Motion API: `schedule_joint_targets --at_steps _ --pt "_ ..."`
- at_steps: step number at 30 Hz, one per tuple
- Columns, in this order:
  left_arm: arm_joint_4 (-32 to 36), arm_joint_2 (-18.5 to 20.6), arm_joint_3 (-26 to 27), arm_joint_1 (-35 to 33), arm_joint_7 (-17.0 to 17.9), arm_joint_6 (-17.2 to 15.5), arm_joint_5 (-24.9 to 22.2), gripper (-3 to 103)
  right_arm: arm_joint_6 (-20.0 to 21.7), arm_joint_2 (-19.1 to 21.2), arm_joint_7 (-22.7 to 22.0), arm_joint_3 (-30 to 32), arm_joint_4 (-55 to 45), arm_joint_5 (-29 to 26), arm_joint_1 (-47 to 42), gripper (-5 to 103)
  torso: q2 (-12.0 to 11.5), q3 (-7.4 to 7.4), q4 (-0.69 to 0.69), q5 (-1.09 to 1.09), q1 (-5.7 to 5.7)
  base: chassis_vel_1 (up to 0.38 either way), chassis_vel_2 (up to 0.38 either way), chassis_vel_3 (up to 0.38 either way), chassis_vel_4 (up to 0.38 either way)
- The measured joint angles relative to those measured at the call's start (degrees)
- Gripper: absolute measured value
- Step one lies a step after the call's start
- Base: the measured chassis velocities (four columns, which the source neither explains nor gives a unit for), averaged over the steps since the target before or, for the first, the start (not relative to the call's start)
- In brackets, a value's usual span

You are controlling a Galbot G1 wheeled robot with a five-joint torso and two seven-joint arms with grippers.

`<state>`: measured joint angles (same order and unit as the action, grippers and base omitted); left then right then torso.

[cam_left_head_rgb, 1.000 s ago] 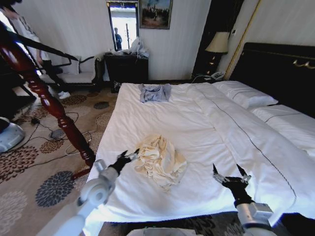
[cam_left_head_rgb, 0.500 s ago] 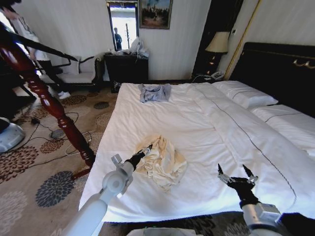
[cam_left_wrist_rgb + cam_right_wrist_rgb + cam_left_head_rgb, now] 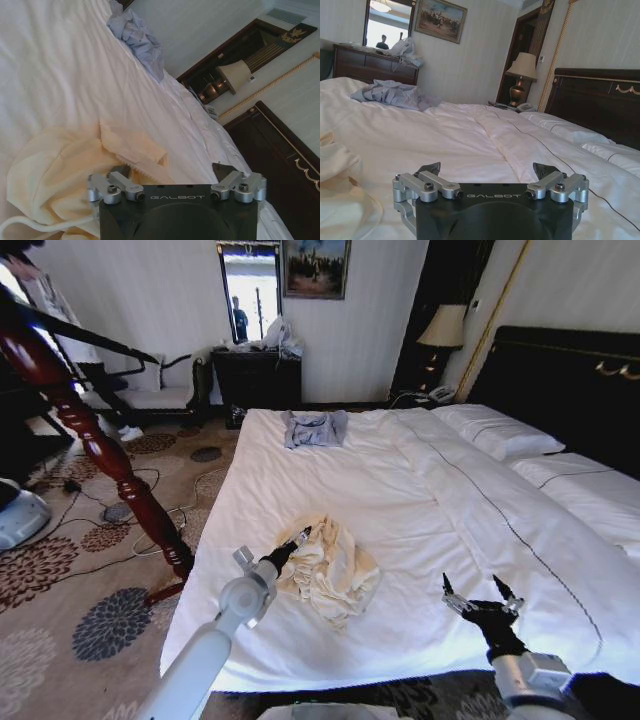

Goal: Pick up the clothes from the bed and hang them on the clothes hanger.

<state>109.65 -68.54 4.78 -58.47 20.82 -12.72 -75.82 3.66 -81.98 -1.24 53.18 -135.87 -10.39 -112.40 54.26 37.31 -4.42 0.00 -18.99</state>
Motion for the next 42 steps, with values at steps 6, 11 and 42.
schedule_joint_targets --at_steps 6,11,42 --pt "-0.8 -0.77 -0.1 0.18 0.16 0.06 0.86 69 0.0 -0.13 0.0 0.02 -0.18 0.12 0.06 100 0.0 0.0 0.0 -0.01 0.0 0.0 0.0 0.0 0.0" --pt "-1.48 -1.06 0.12 0.68 0.53 0.2 0.67 52 0.12 -0.07 0.0 -0.43 0.16 0.23 0.29 100 0.0 0.0 0.0 0.0 0.0 0.0 0.0 0.0 0.0" --pt "4.87 8.74 2.22 -1.45 0.29 -0.82 3.46 1 3.26 1.83 -2.59 0.41 0.05 -10.85 2.83 100 0.0 0.0 -0.01 -0.01 0.0 0.0 0.0 0.0 0.0"
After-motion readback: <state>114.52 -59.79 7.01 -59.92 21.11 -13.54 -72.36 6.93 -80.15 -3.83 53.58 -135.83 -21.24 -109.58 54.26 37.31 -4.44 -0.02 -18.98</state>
